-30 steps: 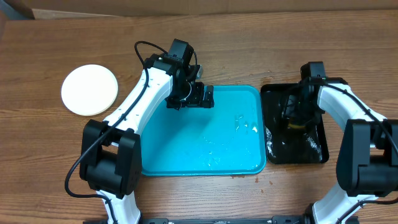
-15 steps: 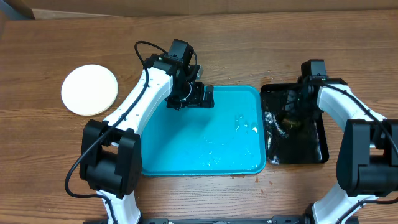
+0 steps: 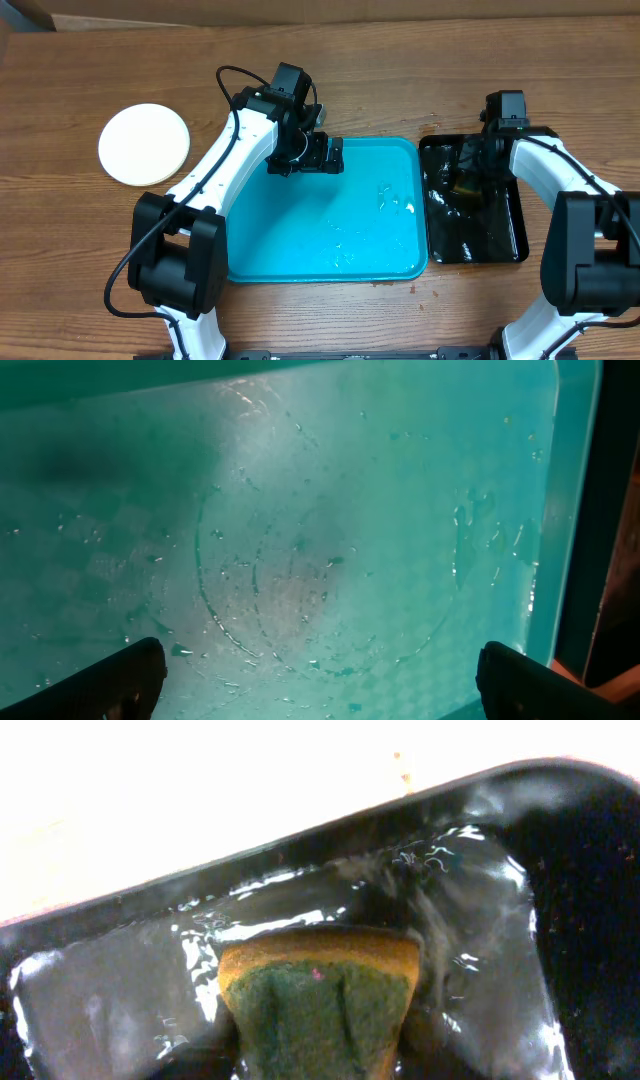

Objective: Clean dirty plates on tray and stack at the side

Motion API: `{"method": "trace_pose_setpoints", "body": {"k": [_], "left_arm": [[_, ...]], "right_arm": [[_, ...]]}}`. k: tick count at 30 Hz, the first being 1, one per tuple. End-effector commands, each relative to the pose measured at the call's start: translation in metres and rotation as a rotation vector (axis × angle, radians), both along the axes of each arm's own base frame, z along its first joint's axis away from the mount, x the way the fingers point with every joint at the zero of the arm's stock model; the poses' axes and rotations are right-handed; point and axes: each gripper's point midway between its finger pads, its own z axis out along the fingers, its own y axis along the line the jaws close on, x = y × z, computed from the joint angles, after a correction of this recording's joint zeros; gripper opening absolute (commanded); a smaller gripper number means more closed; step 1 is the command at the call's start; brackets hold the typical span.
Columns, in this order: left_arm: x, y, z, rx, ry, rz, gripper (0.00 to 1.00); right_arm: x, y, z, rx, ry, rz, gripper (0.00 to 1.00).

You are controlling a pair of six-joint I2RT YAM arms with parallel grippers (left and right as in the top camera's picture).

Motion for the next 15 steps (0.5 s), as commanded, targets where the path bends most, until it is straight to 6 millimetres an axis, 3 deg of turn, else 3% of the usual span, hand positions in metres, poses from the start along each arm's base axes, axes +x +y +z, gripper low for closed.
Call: {"method": "trace_pose_setpoints", "body": {"k": [1, 4, 5, 7, 8, 10, 13, 15], "left_arm": [[-0.001, 0.004, -0.005, 0.025, 0.008, 0.016, 1.00], [0.000, 0.004, -0.005, 0.024, 0.007, 0.016, 1.00], [0.000, 0.004, -0.005, 0.024, 0.007, 0.016, 1.00], [0.000, 0.004, -0.005, 0.025, 0.008, 0.016, 1.00], [0.000, 0.004, -0.005, 0.025, 0.008, 0.016, 1.00], [0.000, 0.004, -0.005, 0.025, 0.008, 0.016, 1.00], [0.000, 0.004, -0.005, 0.024, 0.007, 0.016, 1.00], [0.000, 0.004, -0.005, 0.024, 0.007, 0.016, 1.00]], "right_arm": [[0.006, -0.007, 0.006, -0.036, -0.036, -0.010, 0.86], [0.011, -0.008, 0.008, -0.038, -0.058, -0.011, 0.94], [0.013, -0.008, 0.009, -0.038, -0.065, -0.011, 0.93], [0.016, -0.007, 0.010, -0.038, -0.081, -0.011, 0.77], [0.017, -0.008, 0.011, -0.038, -0.086, -0.011, 0.75], [0.020, -0.008, 0.012, -0.038, -0.097, -0.011, 0.84], [0.021, -0.008, 0.012, -0.038, -0.099, -0.011, 0.77], [0.020, -0.008, 0.012, -0.038, -0.097, -0.011, 0.79]]}}
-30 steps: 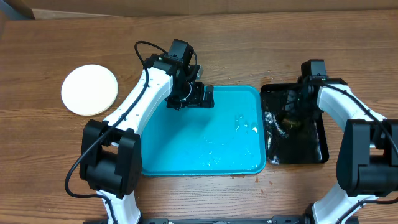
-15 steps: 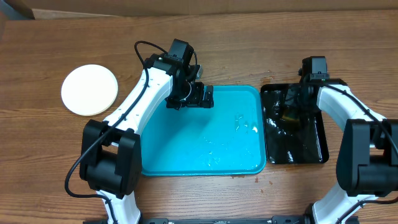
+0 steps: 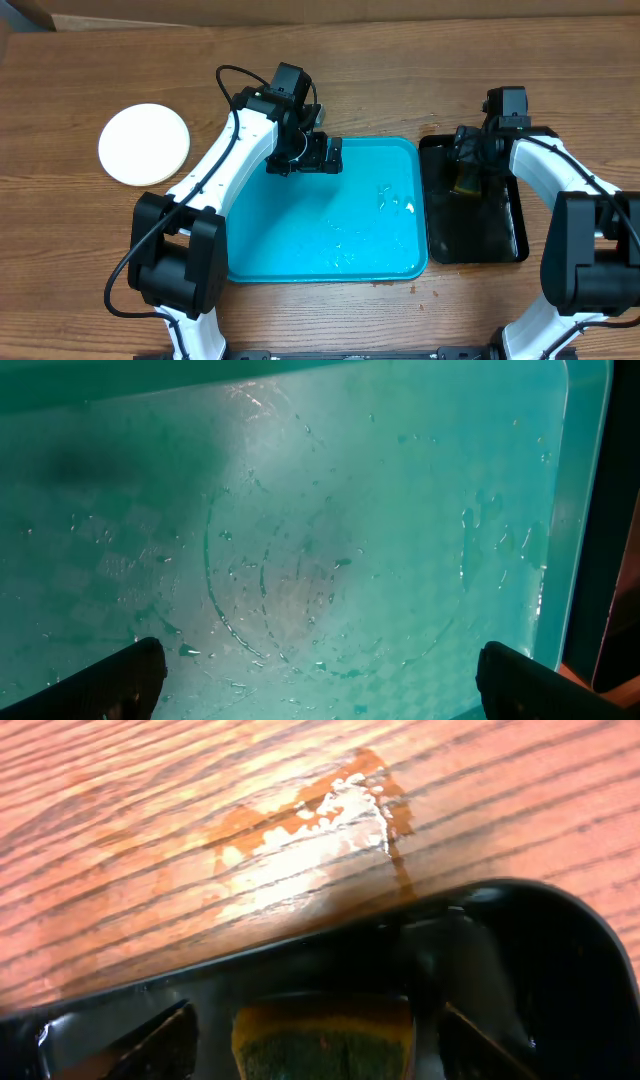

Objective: Clean dirty plates on tray and stack at the side

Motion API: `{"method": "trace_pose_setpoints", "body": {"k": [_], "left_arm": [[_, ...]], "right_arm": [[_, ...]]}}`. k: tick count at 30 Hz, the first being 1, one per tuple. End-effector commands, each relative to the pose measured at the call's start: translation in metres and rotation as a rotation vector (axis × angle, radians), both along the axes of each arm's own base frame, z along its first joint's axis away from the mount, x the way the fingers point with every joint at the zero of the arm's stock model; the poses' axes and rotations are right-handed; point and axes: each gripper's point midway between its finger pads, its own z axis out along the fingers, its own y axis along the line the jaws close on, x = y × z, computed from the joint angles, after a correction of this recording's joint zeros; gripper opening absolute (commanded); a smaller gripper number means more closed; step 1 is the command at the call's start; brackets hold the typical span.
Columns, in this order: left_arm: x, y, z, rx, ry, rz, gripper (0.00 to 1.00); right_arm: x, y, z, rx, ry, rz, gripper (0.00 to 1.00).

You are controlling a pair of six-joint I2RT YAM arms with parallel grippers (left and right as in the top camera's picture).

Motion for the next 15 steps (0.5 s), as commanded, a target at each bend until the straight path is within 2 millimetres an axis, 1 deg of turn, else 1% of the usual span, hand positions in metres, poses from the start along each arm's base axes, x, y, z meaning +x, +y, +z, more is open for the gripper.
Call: {"method": "trace_pose_setpoints", "body": {"k": [1, 2, 3, 4, 6, 7, 8, 9, 10, 11, 12, 13, 14, 15], "left_arm": [[-0.001, 0.002, -0.005, 0.012, 0.012, 0.014, 1.00], [-0.001, 0.002, -0.005, 0.012, 0.012, 0.014, 1.00], [-0.001, 0.002, -0.005, 0.012, 0.012, 0.014, 1.00], [-0.001, 0.002, -0.005, 0.012, 0.011, 0.014, 1.00], [0.000, 0.002, -0.004, 0.011, 0.008, 0.014, 1.00], [0.000, 0.002, -0.004, 0.010, 0.007, 0.014, 1.00], [0.000, 0.002, -0.004, 0.010, 0.005, 0.014, 1.00], [0.000, 0.002, -0.004, 0.010, 0.005, 0.014, 1.00], [0.000, 0.002, -0.004, 0.010, 0.005, 0.014, 1.00], [0.000, 0.002, -0.004, 0.010, 0.005, 0.014, 1.00], [0.000, 0.002, -0.004, 0.010, 0.006, 0.014, 1.00], [0.000, 0.002, -0.004, 0.010, 0.006, 0.014, 1.00], [0.000, 0.002, -0.004, 0.010, 0.006, 0.014, 1.00], [0.000, 0.002, -0.004, 0.010, 0.006, 0.014, 1.00]], "right_arm": [[0.001, -0.003, 0.005, -0.009, -0.012, -0.006, 0.86], [0.000, -0.002, 0.004, -0.009, -0.011, -0.005, 0.89], [-0.001, -0.002, 0.004, -0.009, -0.006, -0.005, 0.89], [-0.002, -0.002, 0.003, -0.009, -0.003, -0.005, 0.87], [-0.002, -0.002, 0.001, -0.011, -0.007, -0.001, 0.71], [-0.003, -0.002, 0.000, -0.011, -0.008, -0.001, 0.58], [-0.003, -0.002, -0.001, -0.011, -0.007, -0.001, 0.40], [-0.004, -0.002, -0.001, -0.010, -0.005, -0.002, 0.27], [-0.004, -0.002, -0.001, -0.009, -0.002, -0.001, 0.23], [-0.004, -0.002, -0.001, -0.007, -0.002, 0.000, 0.24], [-0.004, -0.002, 0.000, -0.007, -0.004, 0.000, 0.48], [-0.003, -0.002, 0.001, -0.007, -0.005, 0.000, 0.80], [-0.002, -0.002, 0.006, -0.006, -0.001, 0.000, 0.96], [-0.002, -0.002, 0.013, -0.007, 0.009, 0.000, 0.97]]}}
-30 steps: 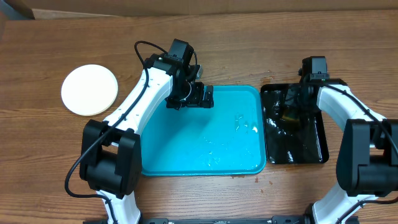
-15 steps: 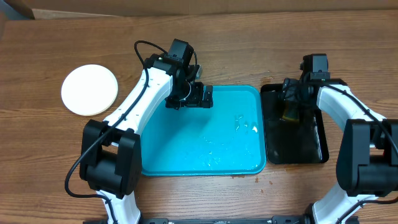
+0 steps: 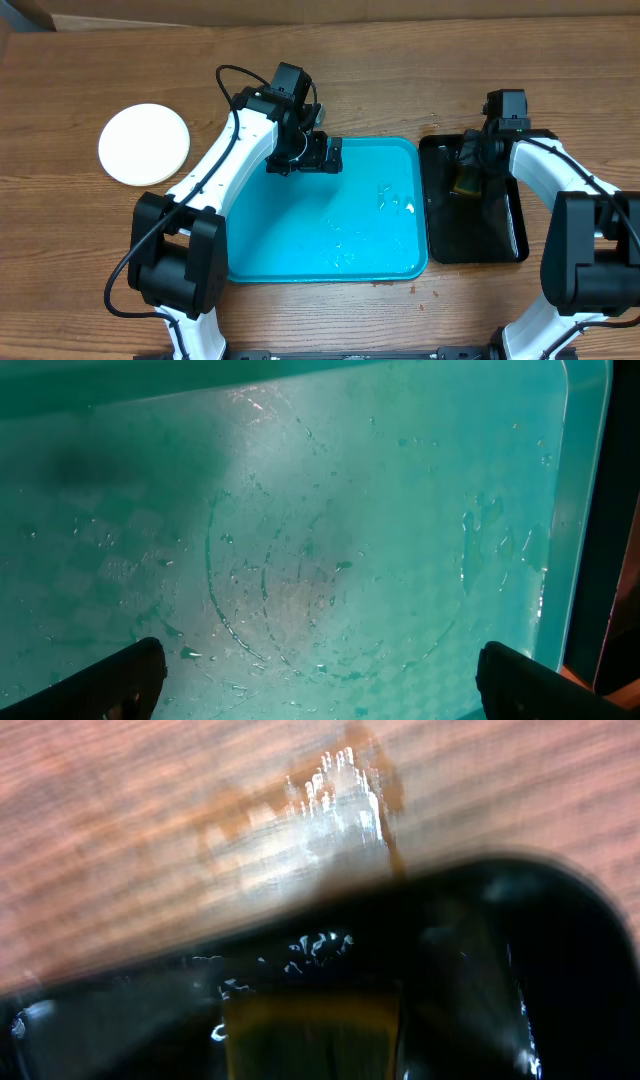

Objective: Clean dirty plates on tray and stack at the side

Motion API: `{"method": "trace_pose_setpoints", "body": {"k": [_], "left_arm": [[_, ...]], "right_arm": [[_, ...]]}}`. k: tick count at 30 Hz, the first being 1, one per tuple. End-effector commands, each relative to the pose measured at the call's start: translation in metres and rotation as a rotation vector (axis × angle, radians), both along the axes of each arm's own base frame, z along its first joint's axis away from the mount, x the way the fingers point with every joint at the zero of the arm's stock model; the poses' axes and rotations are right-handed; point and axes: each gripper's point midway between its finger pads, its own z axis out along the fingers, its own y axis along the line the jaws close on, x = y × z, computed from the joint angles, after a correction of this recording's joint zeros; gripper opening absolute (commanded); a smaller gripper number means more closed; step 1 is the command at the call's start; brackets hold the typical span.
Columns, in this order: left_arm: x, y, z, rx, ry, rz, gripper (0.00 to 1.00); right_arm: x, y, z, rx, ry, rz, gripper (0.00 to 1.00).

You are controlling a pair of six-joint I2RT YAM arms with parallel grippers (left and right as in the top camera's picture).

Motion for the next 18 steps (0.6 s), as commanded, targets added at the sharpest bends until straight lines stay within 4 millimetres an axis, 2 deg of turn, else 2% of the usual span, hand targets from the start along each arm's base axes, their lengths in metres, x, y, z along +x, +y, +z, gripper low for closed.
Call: {"method": "trace_pose_setpoints", "body": {"k": [1, 5, 6, 8, 12, 14, 18], "left_arm": [[-0.001, 0.002, -0.004, 0.009, 0.011, 0.014, 1.00], [-0.001, 0.002, -0.004, 0.009, 0.011, 0.014, 1.00], [-0.001, 0.001, -0.004, 0.008, 0.011, 0.014, 1.00], [-0.001, 0.001, -0.004, 0.008, 0.011, 0.014, 1.00], [-0.001, 0.001, -0.004, 0.008, 0.011, 0.014, 1.00], [-0.001, 0.001, -0.004, 0.008, 0.011, 0.014, 1.00], [-0.001, 0.001, -0.004, 0.008, 0.011, 0.014, 1.00]], "right_arm": [[0.008, -0.001, 0.029, -0.001, -0.016, 0.003, 0.97], [0.011, -0.001, 0.070, -0.001, -0.007, 0.003, 0.97], [0.012, -0.001, 0.087, -0.001, -0.009, 0.003, 0.96], [0.012, -0.001, 0.108, -0.001, -0.020, 0.003, 0.96], [0.017, -0.001, 0.154, -0.002, -0.084, 0.002, 1.00], [0.020, -0.001, 0.166, -0.003, -0.117, 0.002, 1.00], [0.020, -0.001, 0.167, -0.003, -0.121, 0.002, 1.00]]}}
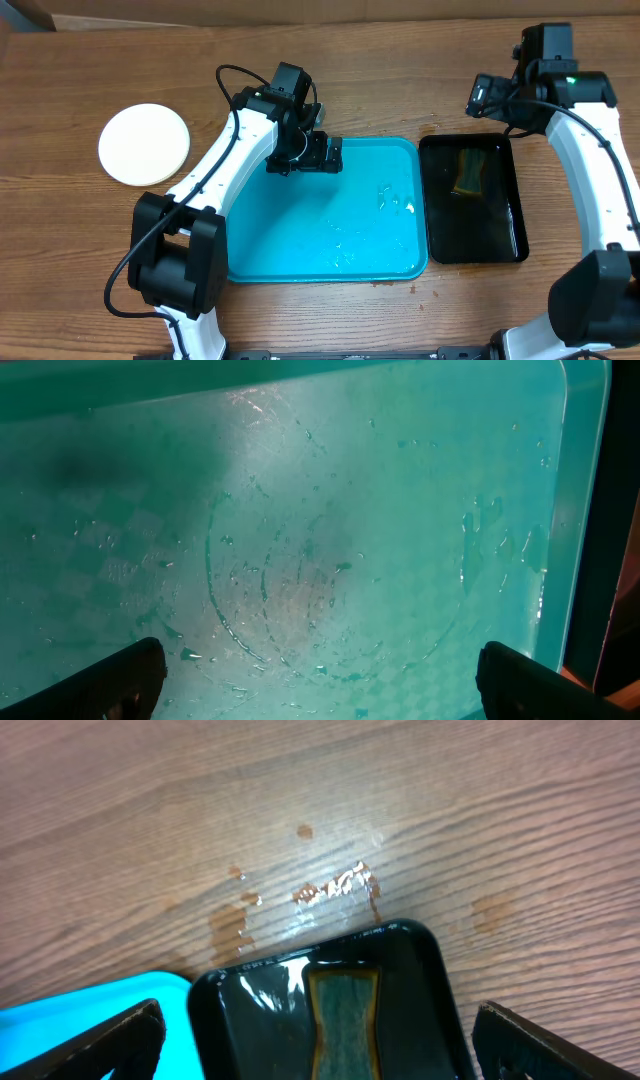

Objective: Clean dirty plates on tray and stack at the side

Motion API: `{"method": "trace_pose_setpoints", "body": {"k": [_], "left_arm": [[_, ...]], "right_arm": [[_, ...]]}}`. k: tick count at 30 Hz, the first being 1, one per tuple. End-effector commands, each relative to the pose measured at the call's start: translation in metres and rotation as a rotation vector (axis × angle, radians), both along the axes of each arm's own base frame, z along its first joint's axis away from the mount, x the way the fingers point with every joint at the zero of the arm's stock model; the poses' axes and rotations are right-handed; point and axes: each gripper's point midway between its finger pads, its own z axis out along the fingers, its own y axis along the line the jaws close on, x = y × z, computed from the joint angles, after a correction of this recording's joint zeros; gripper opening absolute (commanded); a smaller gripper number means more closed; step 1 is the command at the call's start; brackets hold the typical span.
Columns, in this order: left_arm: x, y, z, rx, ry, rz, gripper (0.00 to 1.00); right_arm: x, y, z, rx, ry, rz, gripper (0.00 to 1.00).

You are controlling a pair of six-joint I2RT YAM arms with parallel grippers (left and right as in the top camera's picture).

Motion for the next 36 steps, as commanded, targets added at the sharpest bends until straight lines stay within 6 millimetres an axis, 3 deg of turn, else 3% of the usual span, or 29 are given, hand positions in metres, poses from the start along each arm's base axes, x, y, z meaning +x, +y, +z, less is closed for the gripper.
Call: {"method": "trace_pose_setpoints", "body": {"k": [1, 24, 27, 30, 36], "left_arm": [[-0.002, 0.002, -0.004, 0.009, 0.014, 0.014, 1.00], [-0.002, 0.002, -0.004, 0.009, 0.014, 0.014, 1.00], [-0.002, 0.002, -0.004, 0.009, 0.014, 0.014, 1.00], [-0.002, 0.002, -0.004, 0.009, 0.014, 0.014, 1.00], [-0.002, 0.002, -0.004, 0.009, 0.014, 0.014, 1.00]], "right_arm": [[0.001, -0.001, 0.005, 0.000, -0.013, -0.001, 1.00], [-0.003, 0.002, 0.008, 0.003, -0.014, 0.005, 1.00], [-0.009, 0.004, 0.039, 0.002, -0.092, 0.009, 1.00], [-0.026, 0.007, 0.090, 0.001, -0.222, 0.016, 1.00], [-0.096, 0.007, 0.205, -0.001, -0.552, 0.016, 1.00]]}}
